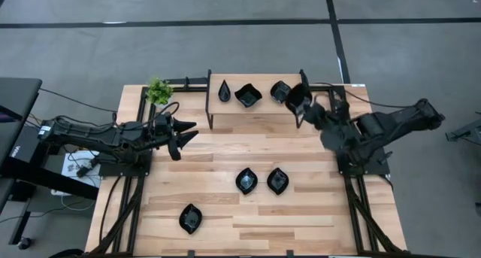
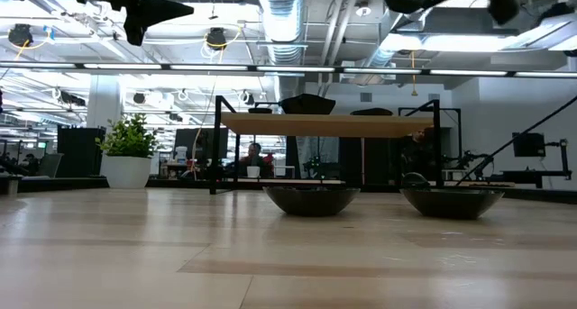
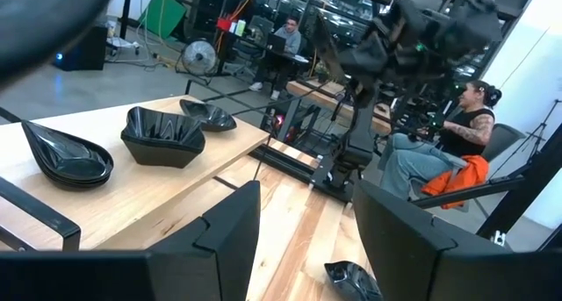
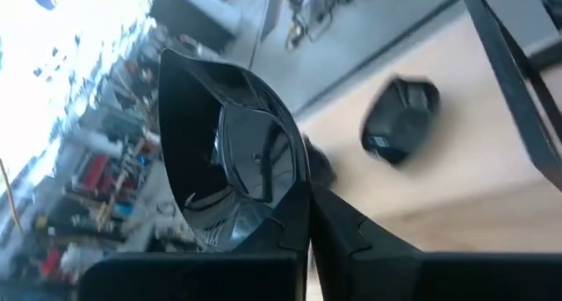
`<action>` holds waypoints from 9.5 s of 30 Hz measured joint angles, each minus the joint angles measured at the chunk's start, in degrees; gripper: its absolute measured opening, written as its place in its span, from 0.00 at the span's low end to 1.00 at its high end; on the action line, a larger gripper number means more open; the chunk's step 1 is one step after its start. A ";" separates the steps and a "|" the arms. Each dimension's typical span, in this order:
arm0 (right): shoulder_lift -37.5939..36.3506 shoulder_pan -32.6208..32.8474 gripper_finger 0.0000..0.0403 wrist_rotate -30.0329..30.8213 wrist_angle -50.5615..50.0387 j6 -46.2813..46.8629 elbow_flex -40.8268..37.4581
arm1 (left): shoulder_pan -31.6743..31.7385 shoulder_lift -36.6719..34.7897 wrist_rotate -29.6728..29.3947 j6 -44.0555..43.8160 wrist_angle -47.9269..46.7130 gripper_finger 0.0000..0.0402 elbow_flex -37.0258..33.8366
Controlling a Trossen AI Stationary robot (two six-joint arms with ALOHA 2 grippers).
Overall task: Pick & Place Mini shaped plates
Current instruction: Stack the black leaf shaped plate on top of the black leaf shaped plate on the shelf, then stack the black leaf shaped plate on top of the black leaf shaped plates on the shelf
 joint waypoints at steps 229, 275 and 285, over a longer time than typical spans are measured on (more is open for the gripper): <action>-40.27 7.19 0.16 -34.73 51.00 -76.87 -46.45 | -31.15 45.31 32.99 -90.05 -49.07 0.46 21.55; -40.24 7.24 0.16 -35.02 47.51 -70.52 -46.51 | -31.28 56.85 29.53 -89.89 -40.33 0.30 21.53; -40.24 7.24 0.16 -34.99 47.46 -70.53 -46.51 | -31.28 56.56 29.51 -90.12 -40.14 0.06 21.53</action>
